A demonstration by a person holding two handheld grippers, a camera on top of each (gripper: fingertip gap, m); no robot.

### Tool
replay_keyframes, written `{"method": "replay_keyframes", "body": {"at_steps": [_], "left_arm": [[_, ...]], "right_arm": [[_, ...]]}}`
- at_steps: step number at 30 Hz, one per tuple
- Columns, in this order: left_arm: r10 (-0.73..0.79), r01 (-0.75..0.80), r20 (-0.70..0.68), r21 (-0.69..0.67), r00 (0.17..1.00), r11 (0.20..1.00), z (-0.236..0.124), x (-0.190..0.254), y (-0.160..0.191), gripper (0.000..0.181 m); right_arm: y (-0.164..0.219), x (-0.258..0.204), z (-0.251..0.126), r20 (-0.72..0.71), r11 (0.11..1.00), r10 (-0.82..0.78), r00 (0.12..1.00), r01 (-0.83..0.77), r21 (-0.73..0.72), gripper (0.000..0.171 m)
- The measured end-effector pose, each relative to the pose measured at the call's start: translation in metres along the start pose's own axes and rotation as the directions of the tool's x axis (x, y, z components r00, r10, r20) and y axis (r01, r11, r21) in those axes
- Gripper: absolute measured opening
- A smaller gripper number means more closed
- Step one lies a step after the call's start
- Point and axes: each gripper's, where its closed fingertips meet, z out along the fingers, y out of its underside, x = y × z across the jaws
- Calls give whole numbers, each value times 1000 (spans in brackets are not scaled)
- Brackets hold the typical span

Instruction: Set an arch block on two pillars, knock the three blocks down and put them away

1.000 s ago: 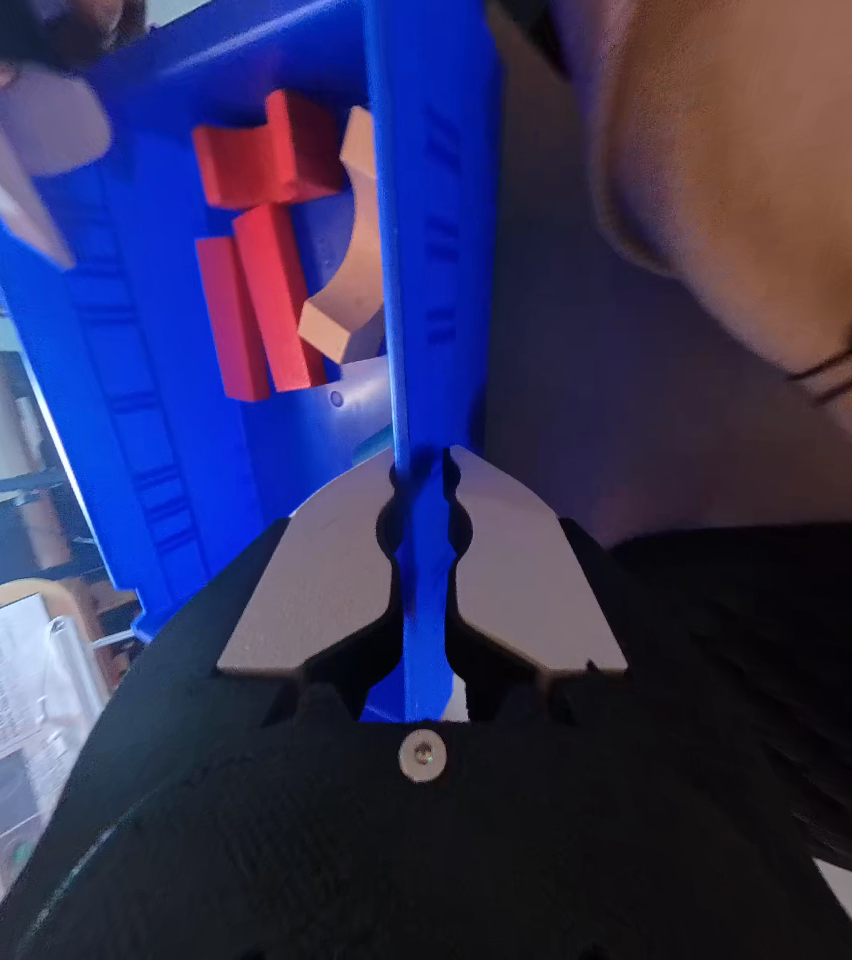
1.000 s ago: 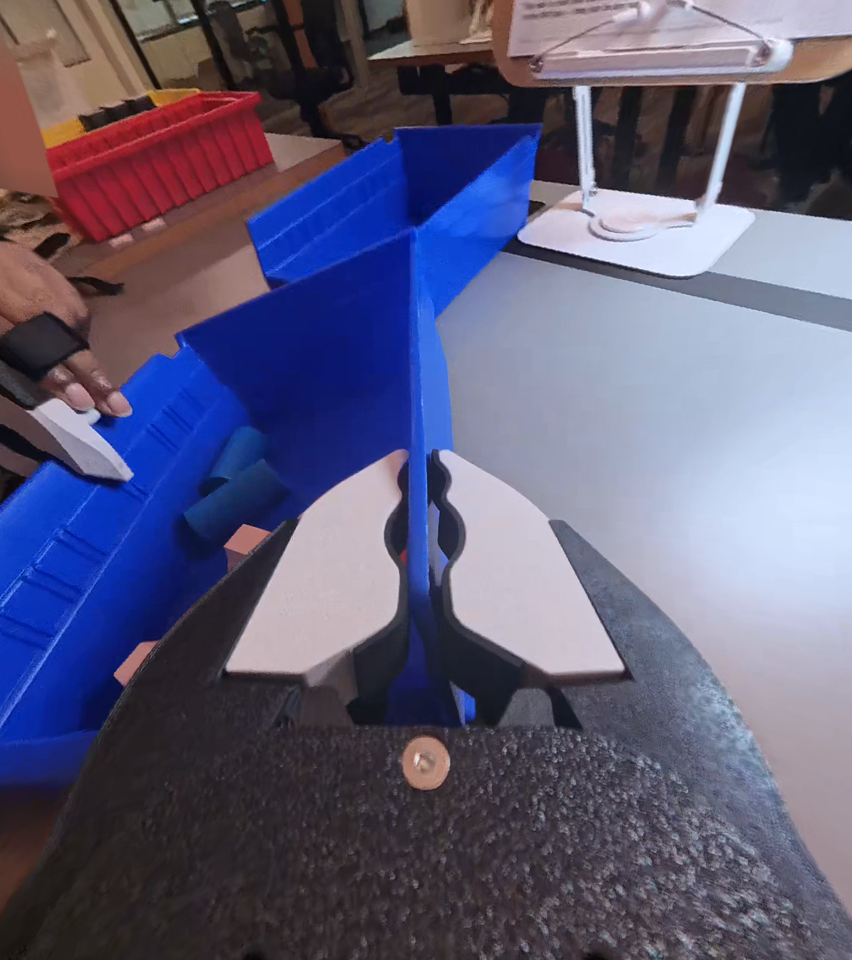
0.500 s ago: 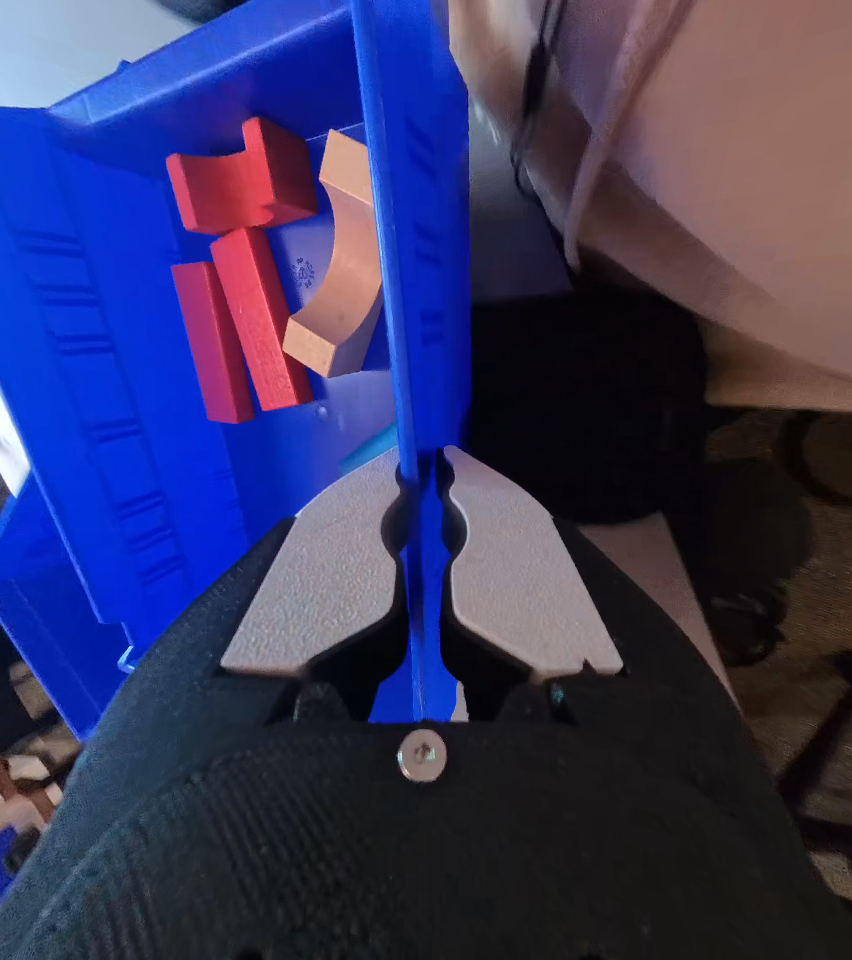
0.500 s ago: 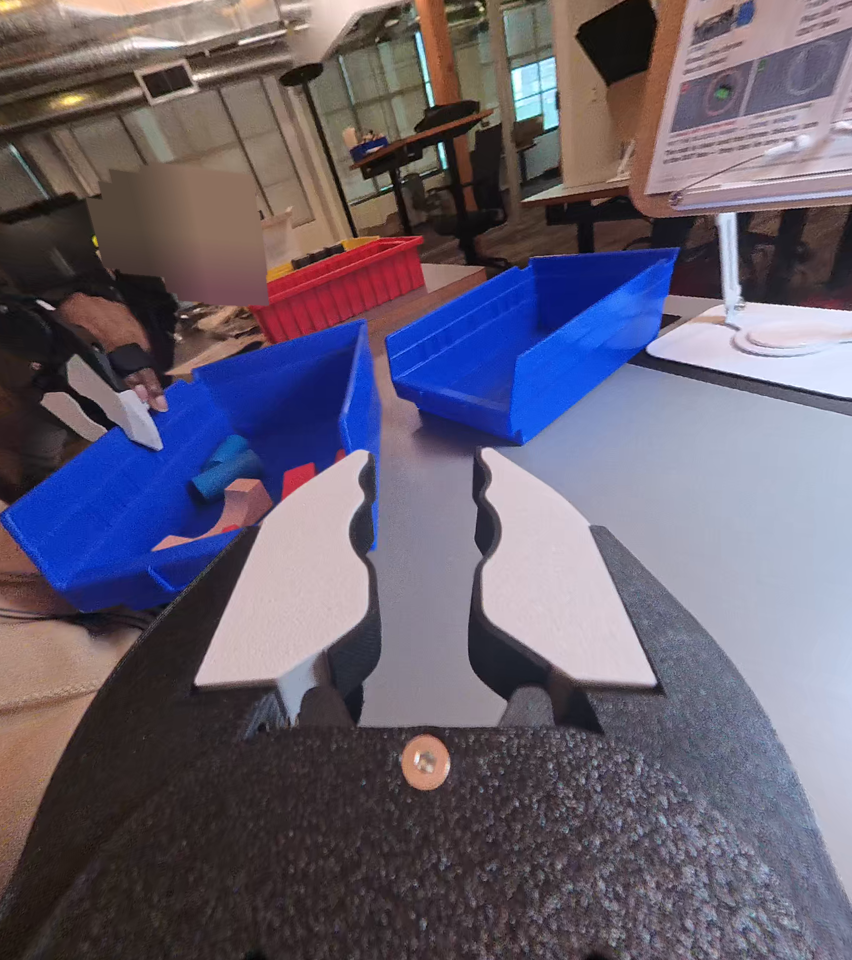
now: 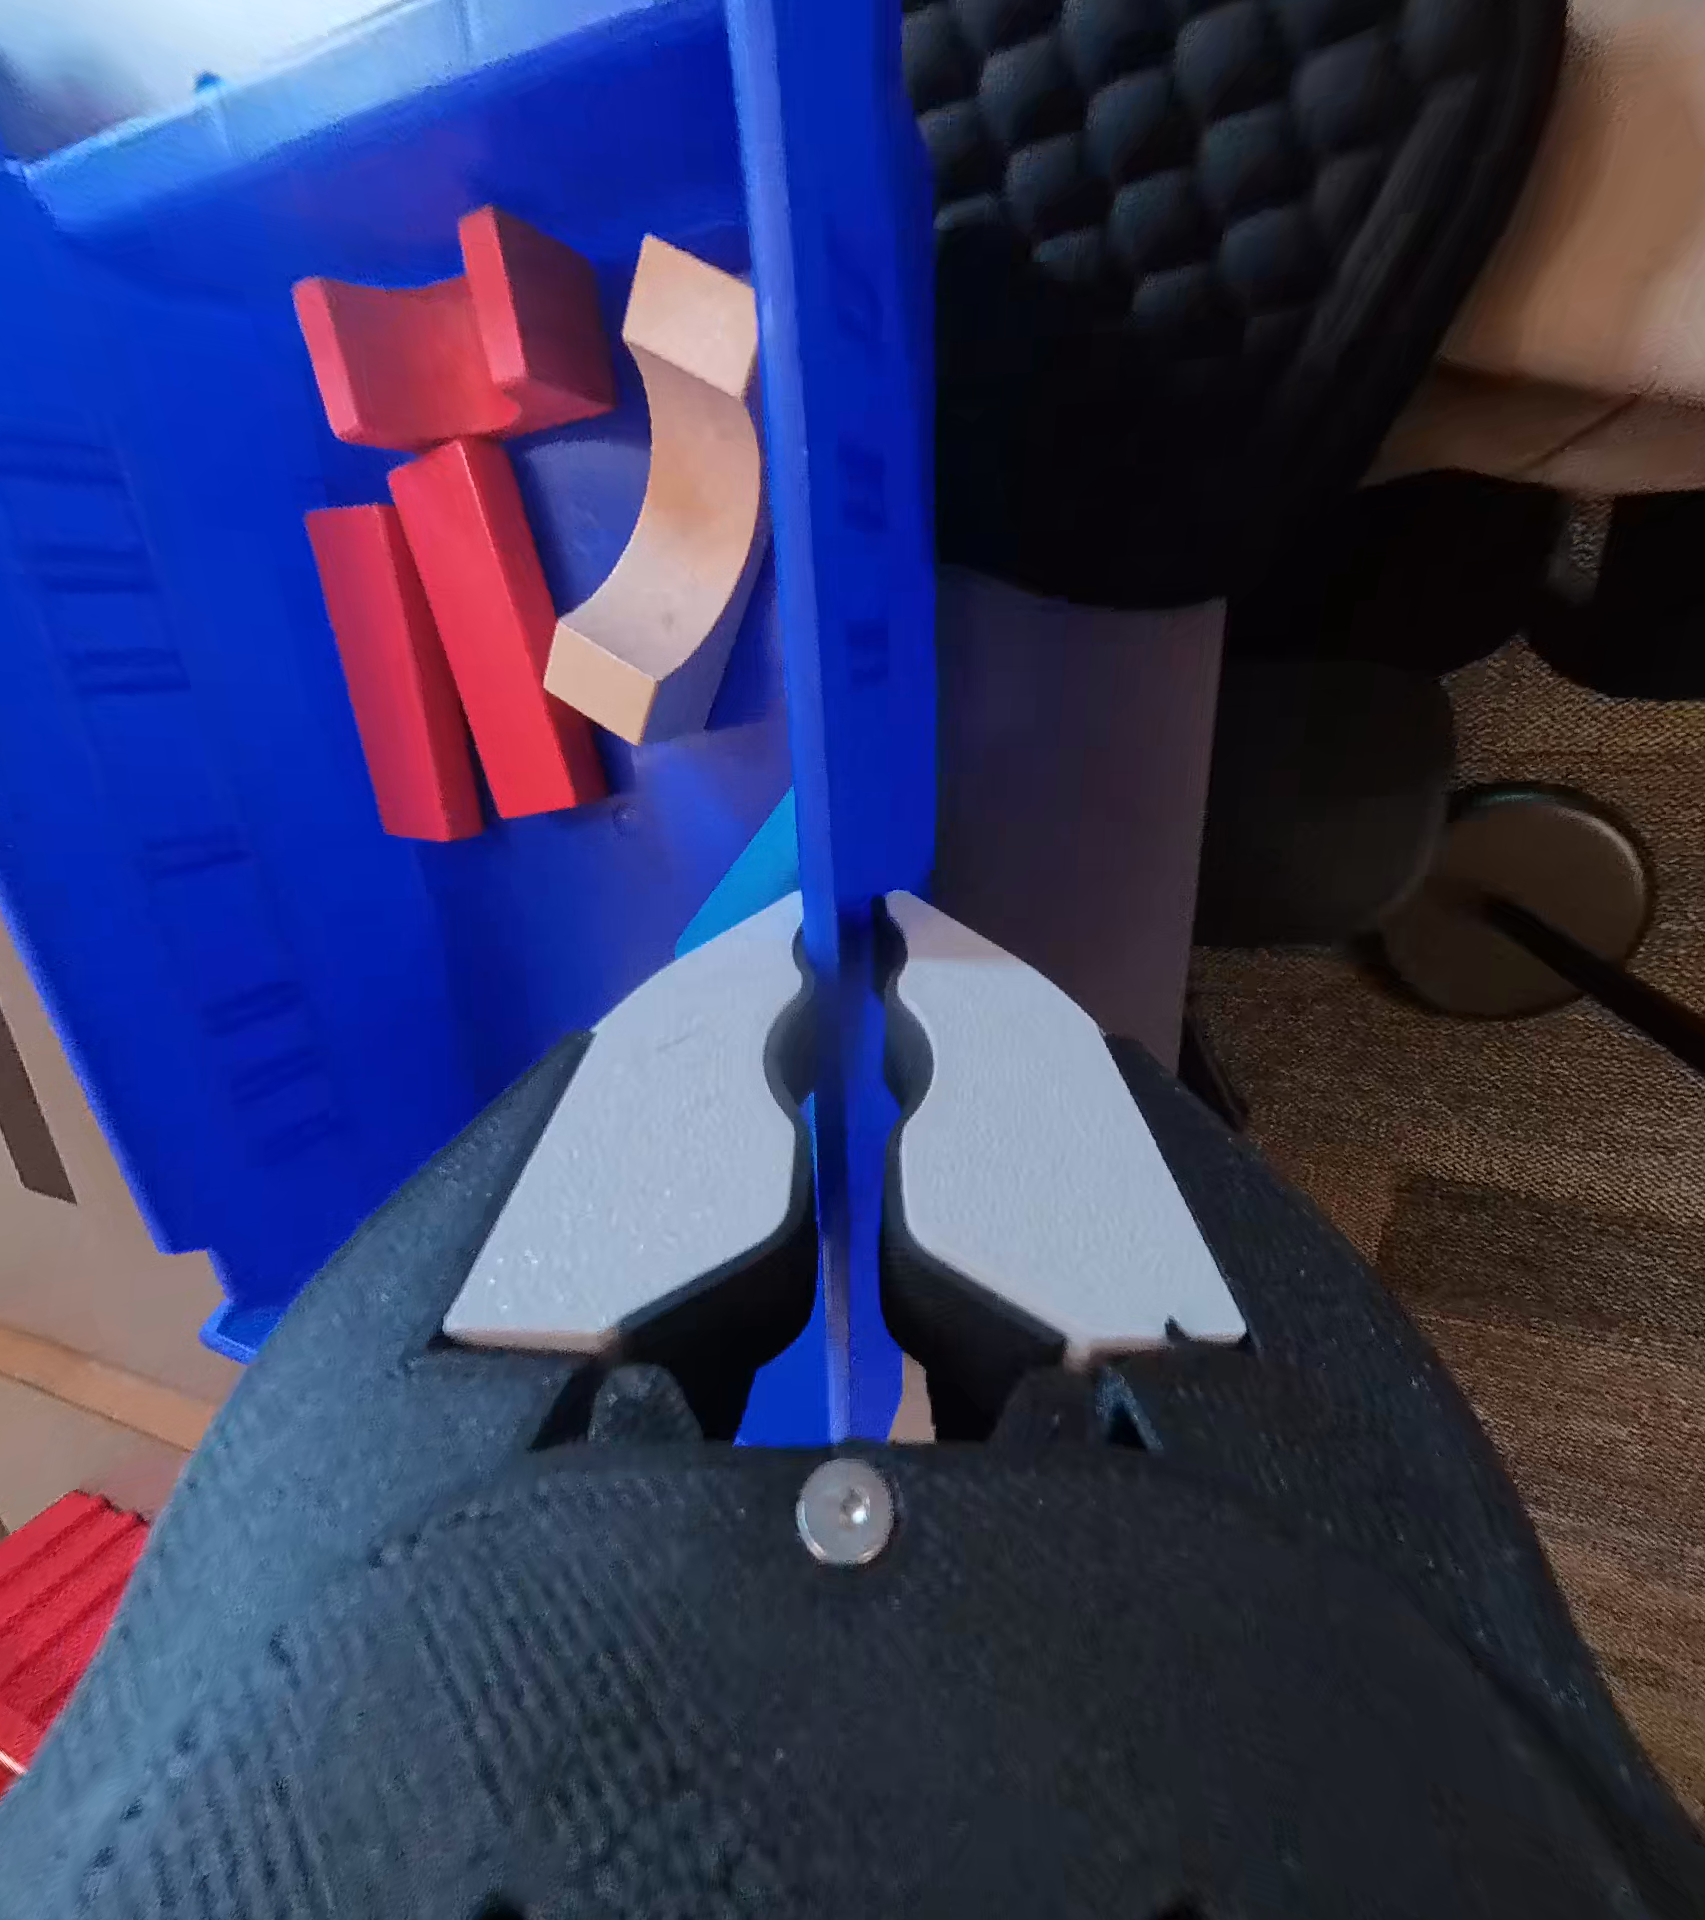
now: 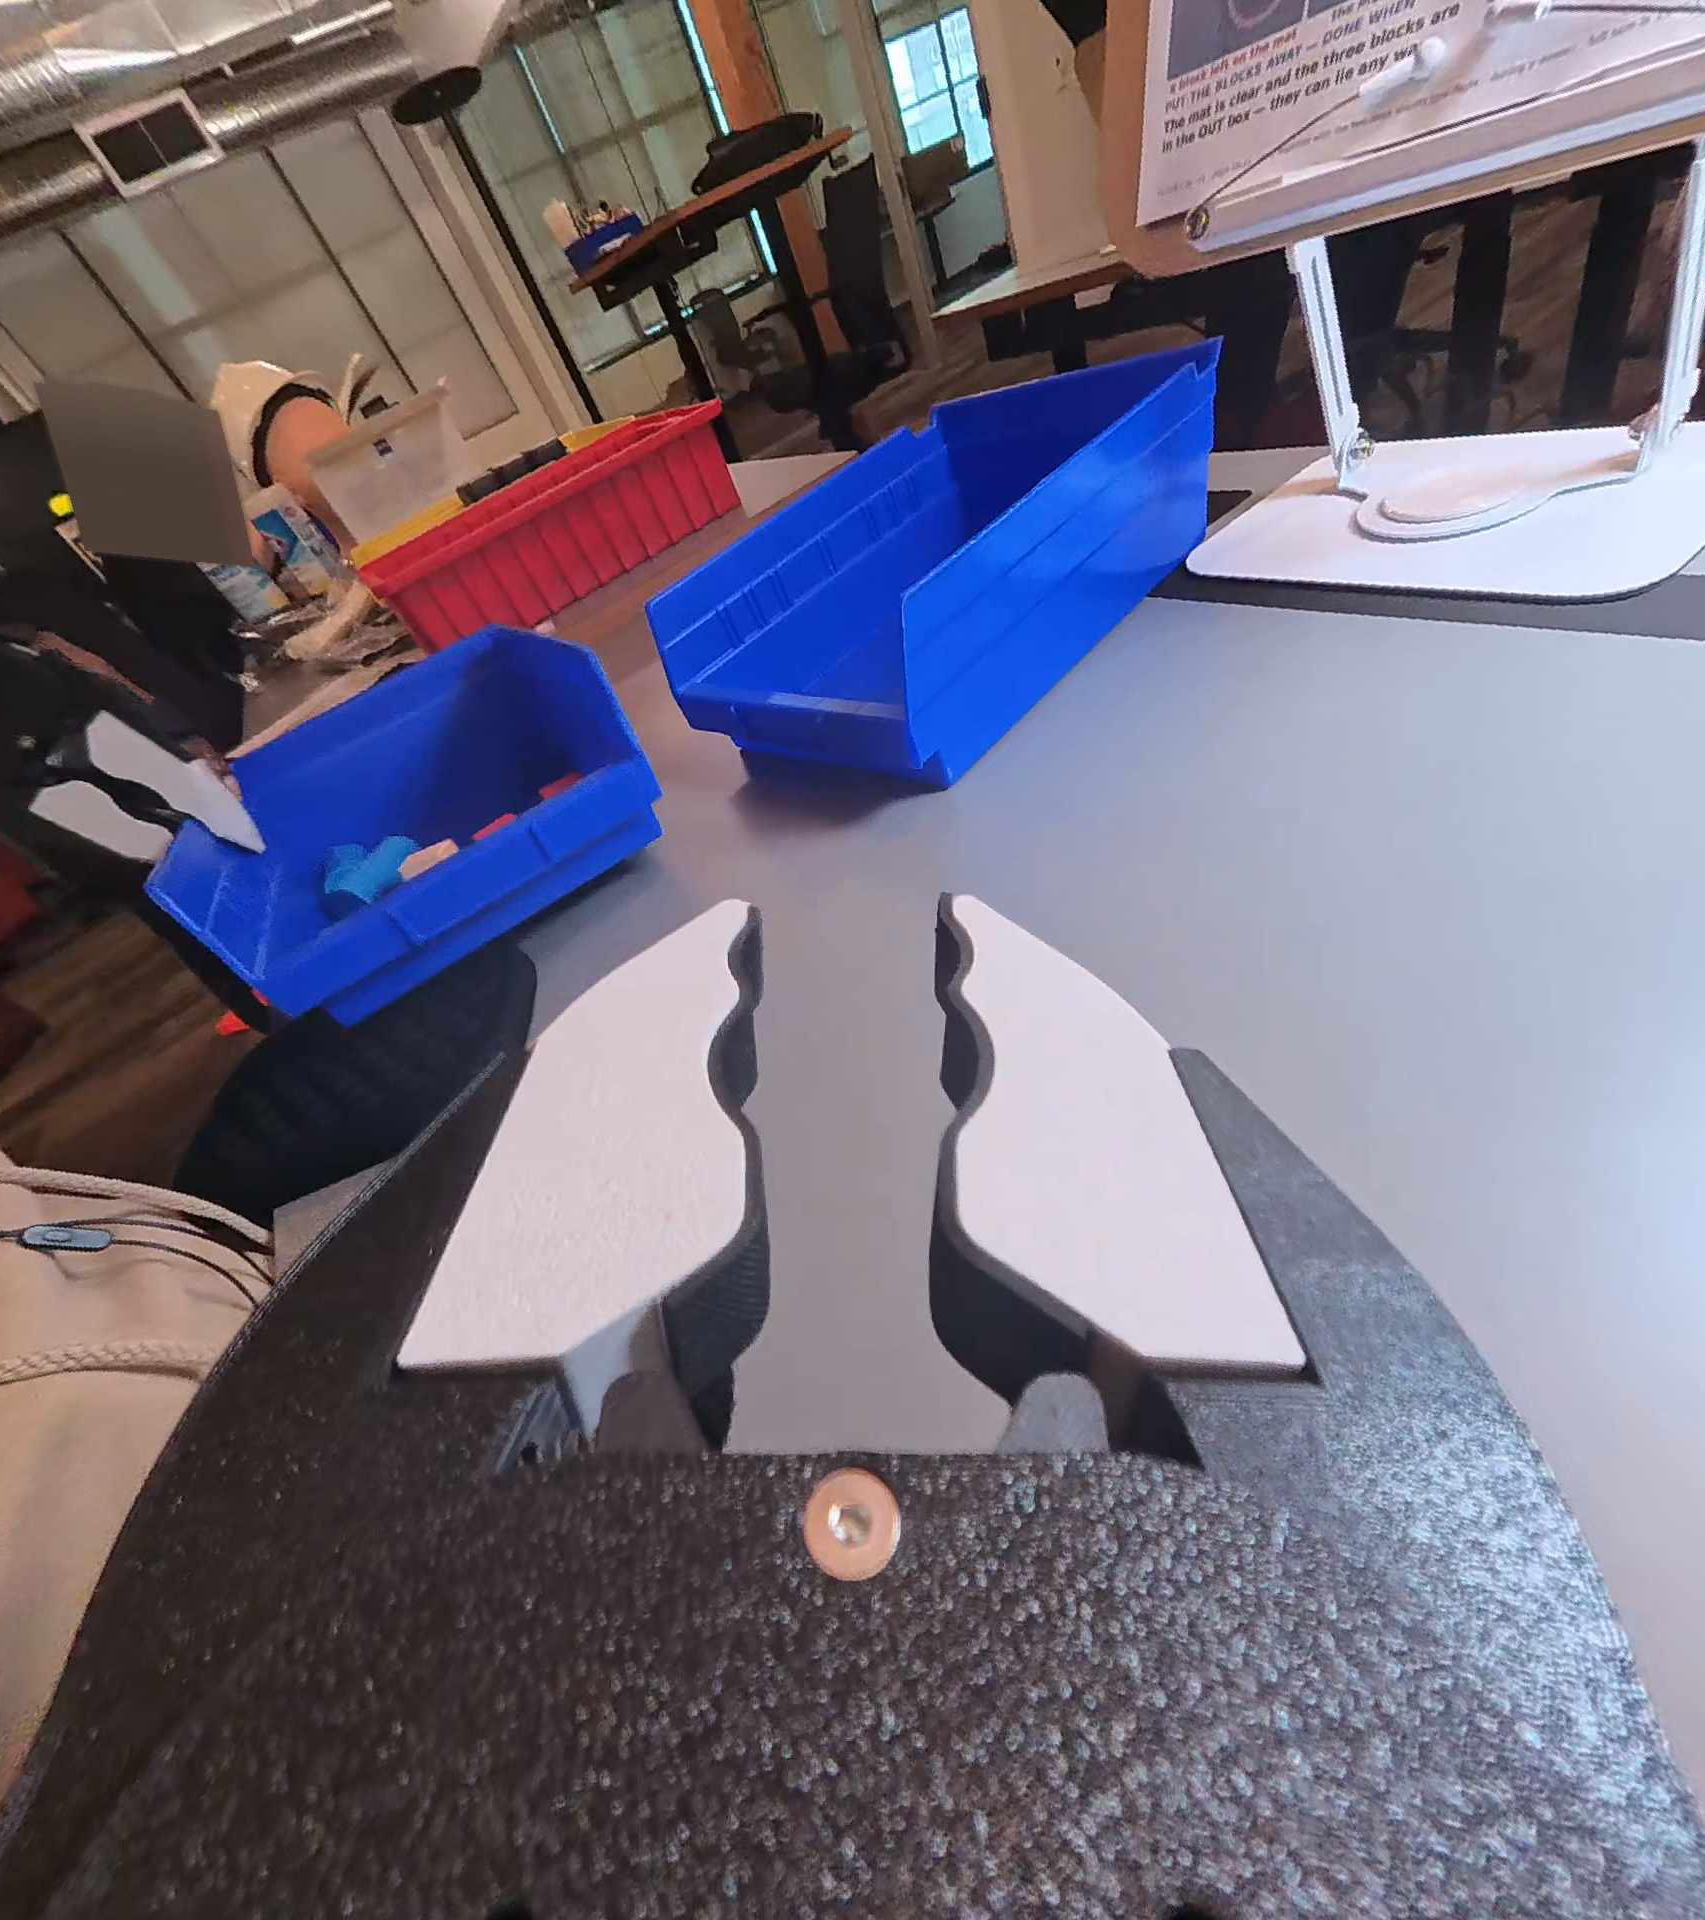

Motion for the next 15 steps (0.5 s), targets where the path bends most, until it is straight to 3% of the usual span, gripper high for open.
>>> {"method": "replay_keyframes", "body": {"at_steps": [5,10,12,15], "left_arm": [[3,2,53,-97,999,995,1,-15,34,10],[-125,177,237,-213,963,961,-11,-52,102,21],[-215,293,383,-158,898,943,-18,-74,130,29],[-345,518,657,-80,670,852,-40,-106,190,27]], "right_arm": [[8,3,3,-8,999,2,1000,-2,-36,32],[14,2,5,5,999,6,1000,-6,-53,32],[16,2,5,8,998,8,1000,-7,-63,32],[19,2,7,10,997,11,1000,-10,-79,32]]}}
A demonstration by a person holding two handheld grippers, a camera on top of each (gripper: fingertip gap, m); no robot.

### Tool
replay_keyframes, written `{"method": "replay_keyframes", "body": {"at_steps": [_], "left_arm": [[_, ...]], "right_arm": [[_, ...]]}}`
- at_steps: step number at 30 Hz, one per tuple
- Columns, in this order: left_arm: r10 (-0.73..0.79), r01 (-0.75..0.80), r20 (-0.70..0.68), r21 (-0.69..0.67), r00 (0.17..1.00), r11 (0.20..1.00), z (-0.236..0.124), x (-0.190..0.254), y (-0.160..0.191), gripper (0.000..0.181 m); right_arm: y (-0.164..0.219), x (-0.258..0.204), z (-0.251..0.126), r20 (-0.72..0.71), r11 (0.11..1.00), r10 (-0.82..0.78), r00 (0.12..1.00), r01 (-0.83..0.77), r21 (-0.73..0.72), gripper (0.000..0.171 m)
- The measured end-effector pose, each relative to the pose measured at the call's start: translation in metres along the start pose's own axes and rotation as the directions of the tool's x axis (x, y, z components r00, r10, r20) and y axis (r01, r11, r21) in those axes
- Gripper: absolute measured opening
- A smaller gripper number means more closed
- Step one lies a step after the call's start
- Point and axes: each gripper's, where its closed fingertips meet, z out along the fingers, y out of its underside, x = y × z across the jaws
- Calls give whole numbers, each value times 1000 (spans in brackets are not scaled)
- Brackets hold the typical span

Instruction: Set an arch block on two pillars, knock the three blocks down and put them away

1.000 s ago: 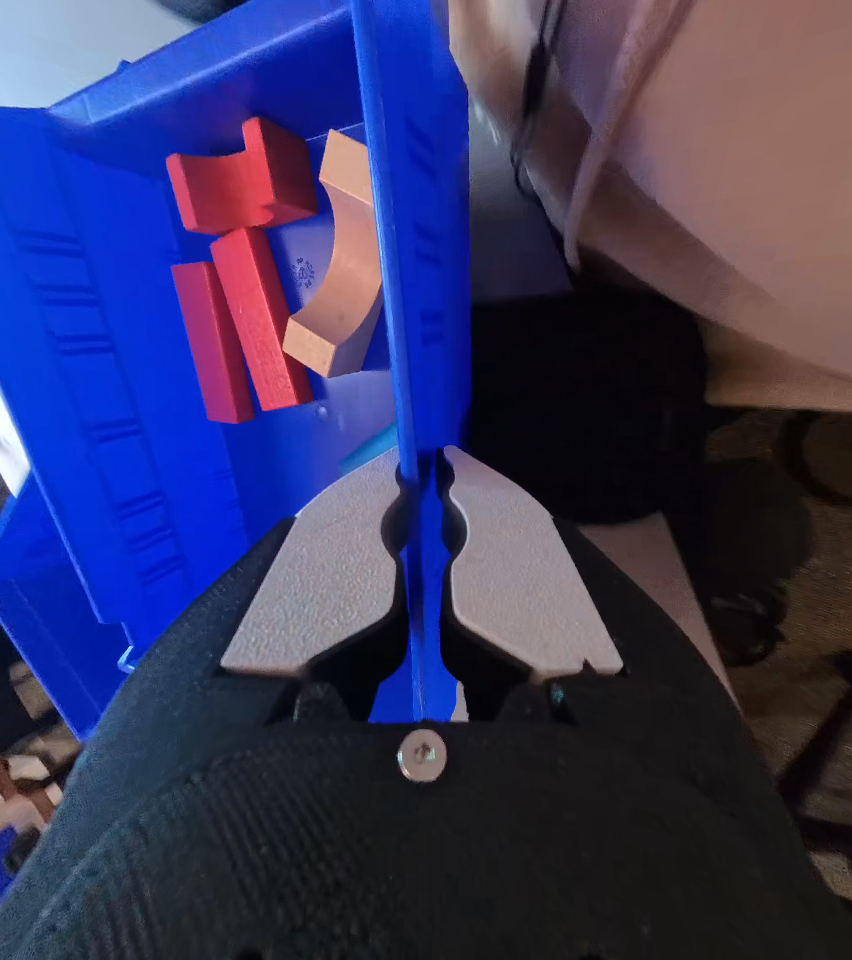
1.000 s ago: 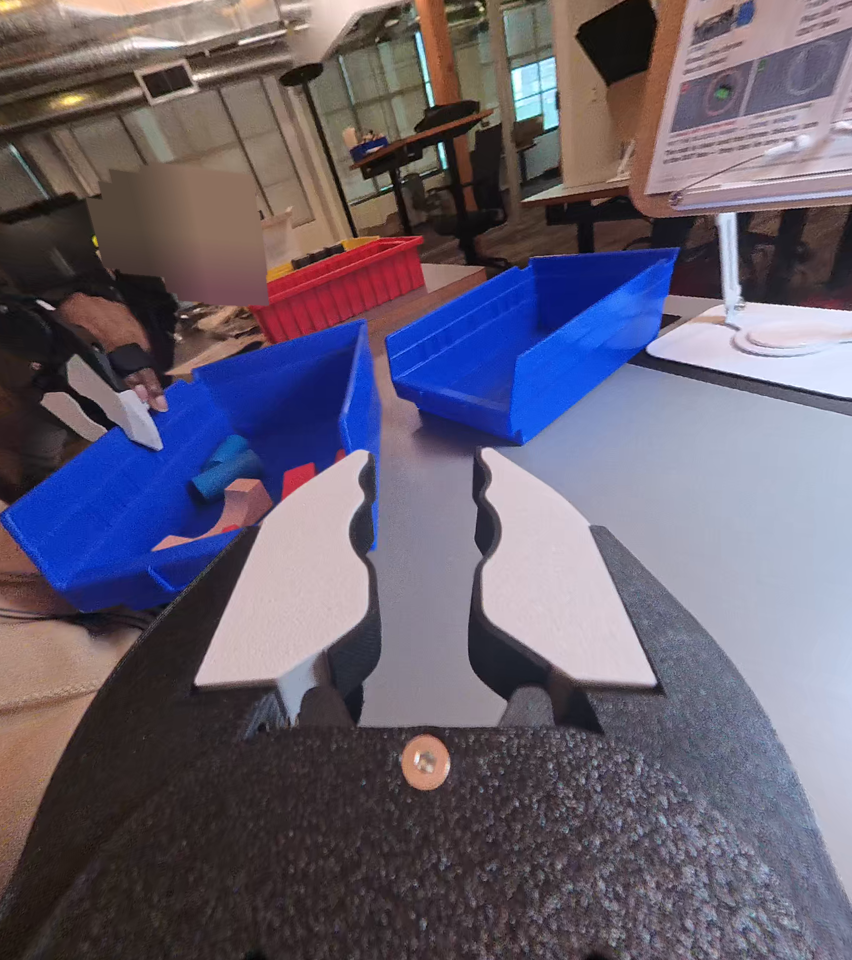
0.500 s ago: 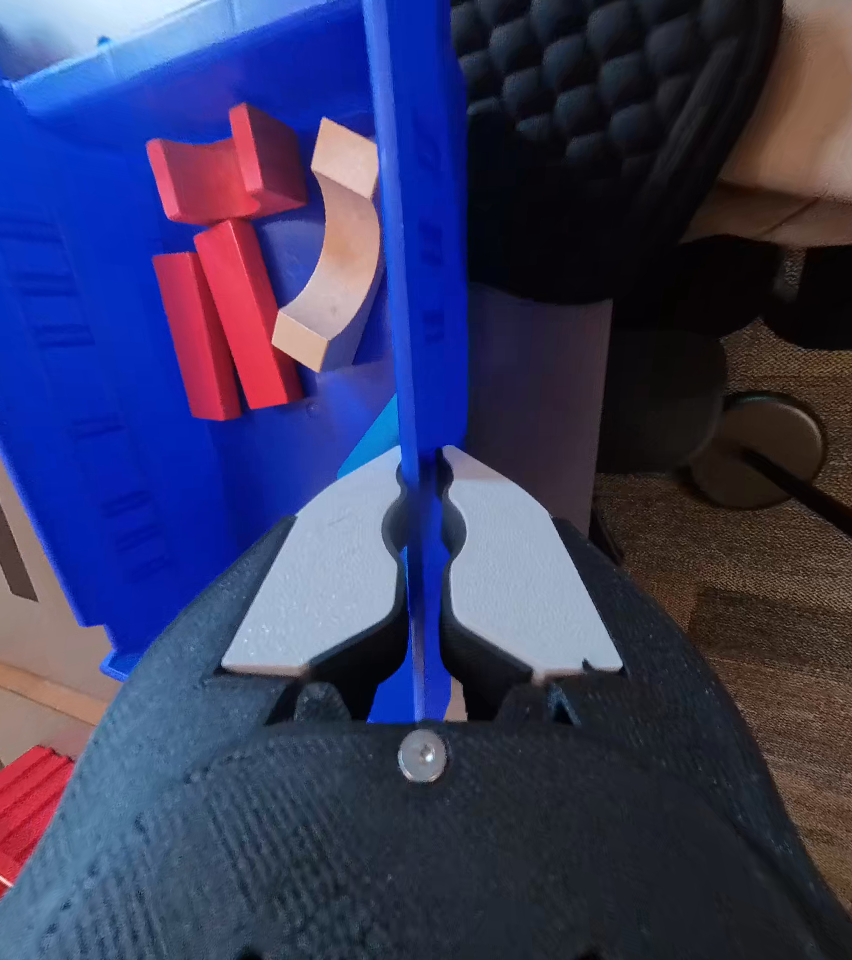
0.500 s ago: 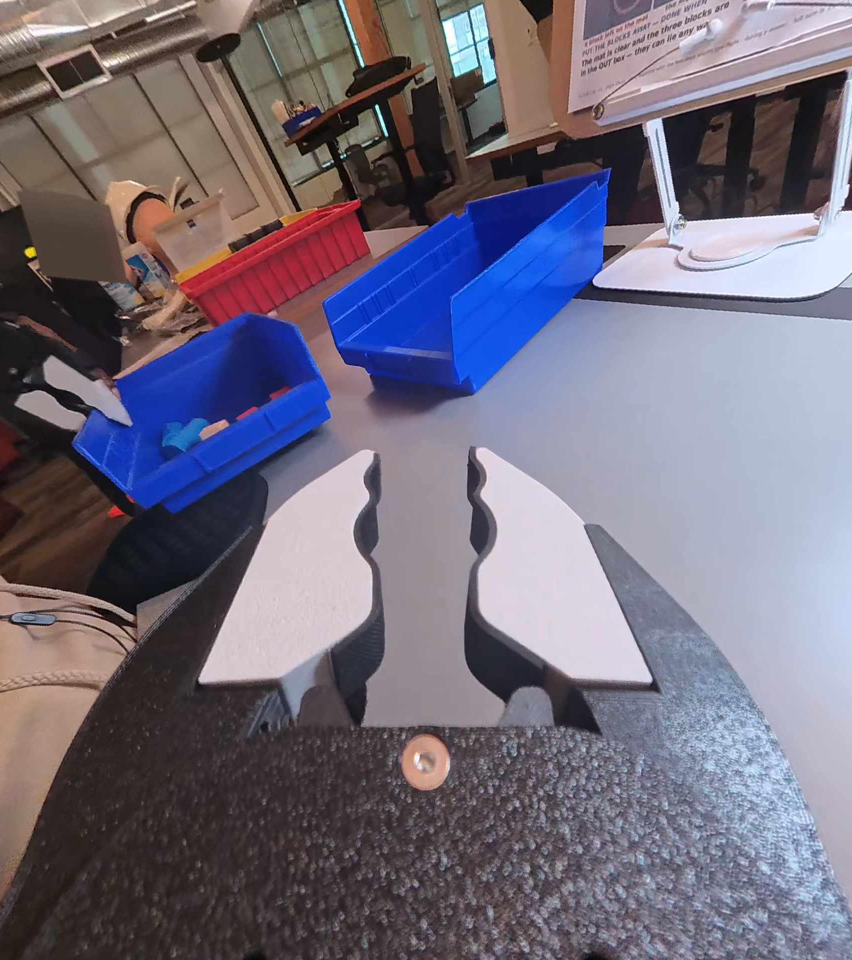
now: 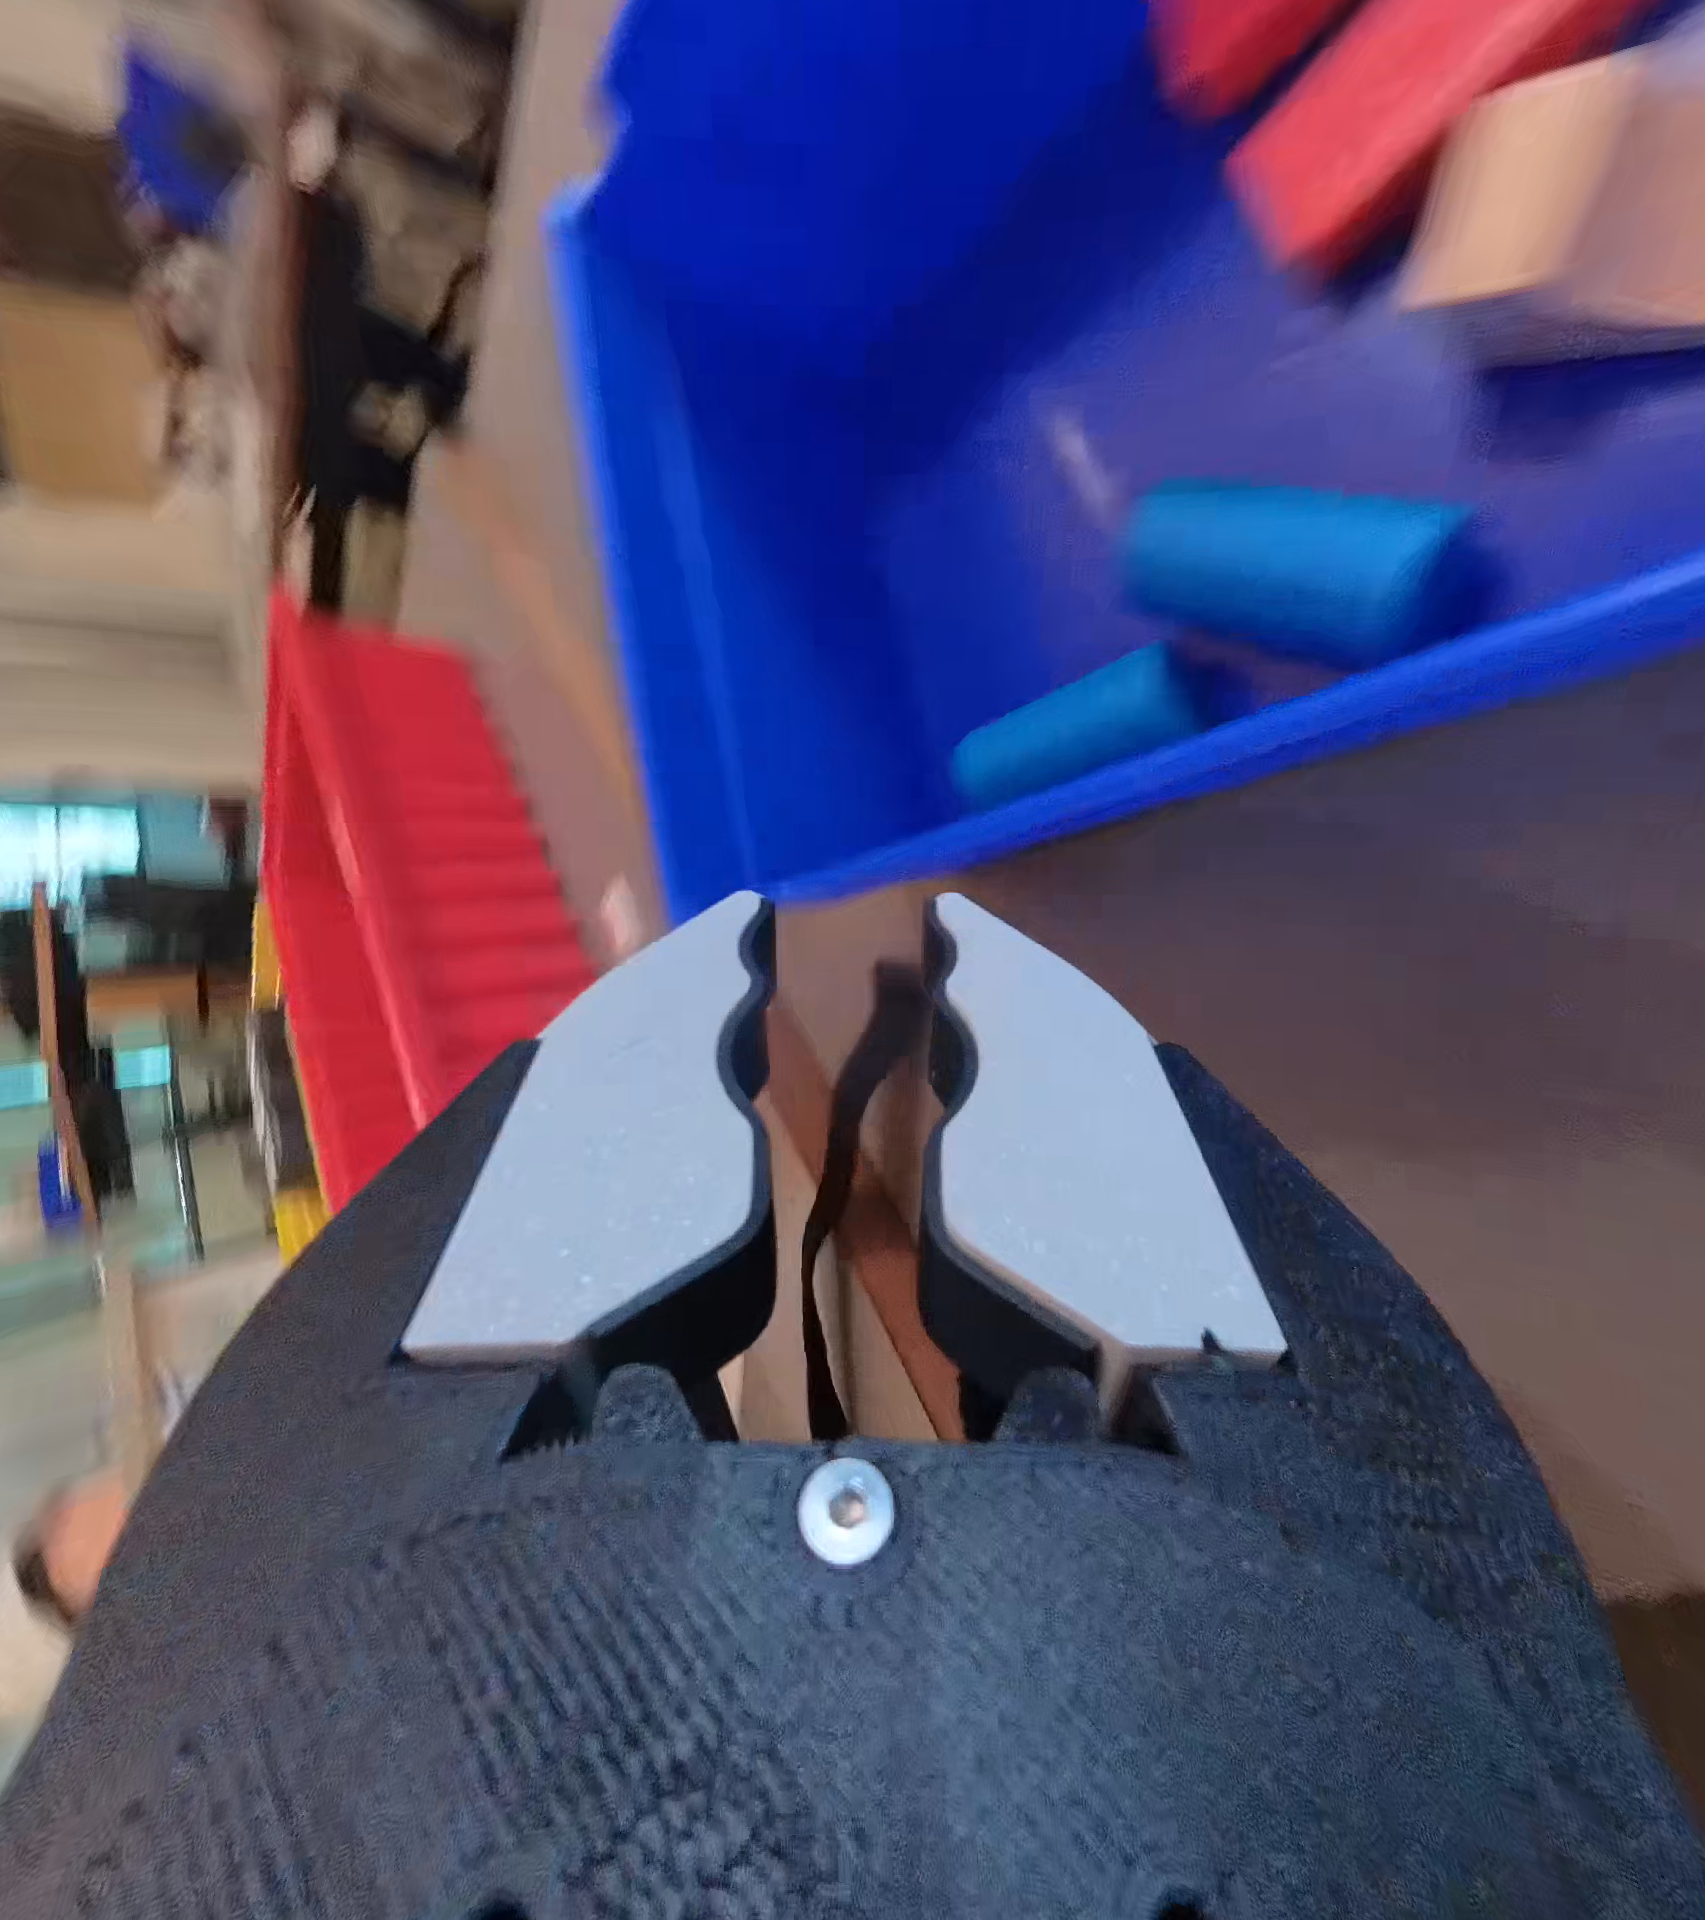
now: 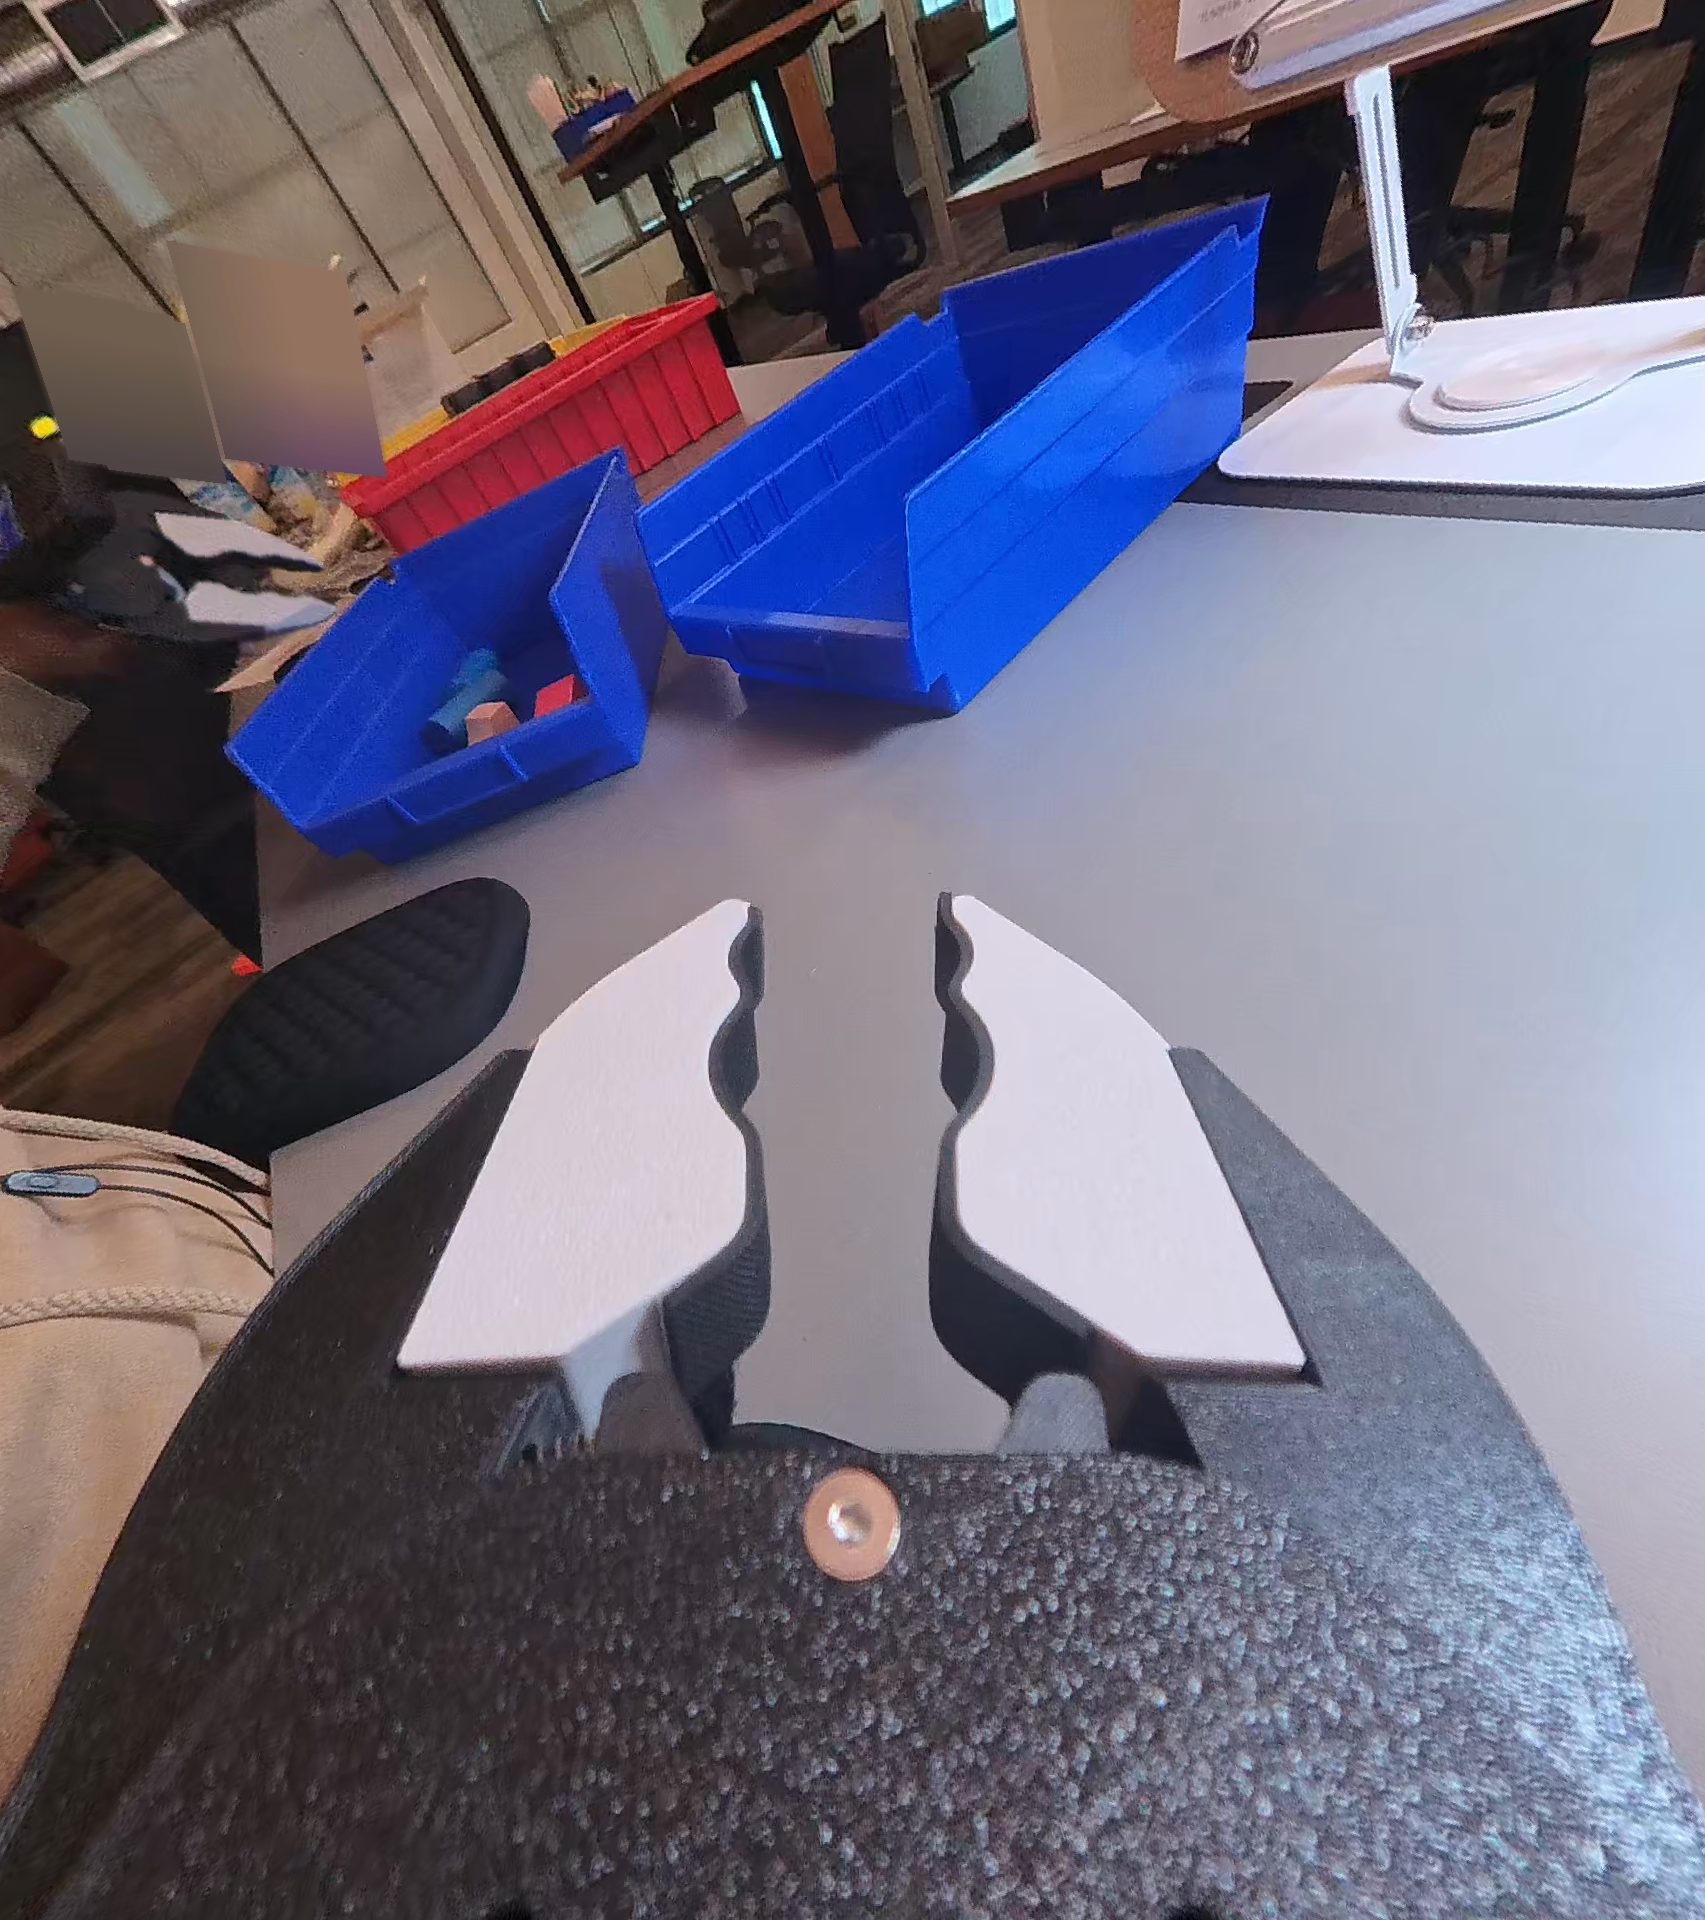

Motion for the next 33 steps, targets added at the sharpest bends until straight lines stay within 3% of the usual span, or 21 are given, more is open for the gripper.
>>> {"method": "replay_keyframes", "body": {"at_steps": [2,3,5,6,8,10,12,15,19,20,24,28,30,33], "left_arm": [[-219,224,81,-57,972,973,5,-19,29,29],[-335,336,43,-21,941,942,4,-18,32,32],[-574,589,-154,76,804,805,-7,-8,18,37],[-654,704,-306,83,691,705,-17,2,4,48],[-687,824,-542,18,484,566,-40,28,-25,67],[-638,803,-644,-59,423,592,-57,65,-44,78],[-586,741,-703,-125,402,659,-69,105,-64,90],[-543,648,-712,-162,446,744,-70,149,-86,107],[-570,588,-533,-159,625,793,-30,161,-84,118],[-575,603,-517,-136,634,786,-25,158,-86,121],[-581,634,-465,-55,667,772,-13,136,-78,97],[-669,711,-369,-28,646,702,3,97,-41,89],[-736,785,-307,67,603,616,6,70,-27,61],[-800,870,-349,125,489,477,6,49,-19,65]], "right_arm": [[1,0,1,0,1000,-2,1000,2,-7,32],[2,-1,1,0,1000,-4,1000,4,-11,32],[3,-1,2,-1,1000,-6,1000,6,-16,32],[4,-1,2,-2,1000,-4,1000,4,-17,32],[5,0,2,-3,1000,0,1000,0,-18,32],[6,0,2,-5,1000,4,1000,-4,-19,32],[8,1,2,-11,1000,7,1000,-7,-20,32],[11,2,2,-18,1000,15,1000,-15,-20,32],[14,4,2,-20,999,23,1000,-24,-26,31],[14,4,2,-22,999,23,999,-23,-28,31],[18,6,4,-24,999,31,999,-31,-40,32],[20,6,4,-22,998,31,999,-32,-47,32],[21,6,5,-22,998,33,999,-34,-51,31],[22,5,6,-17,998,35,999,-36,-58,31]]}}
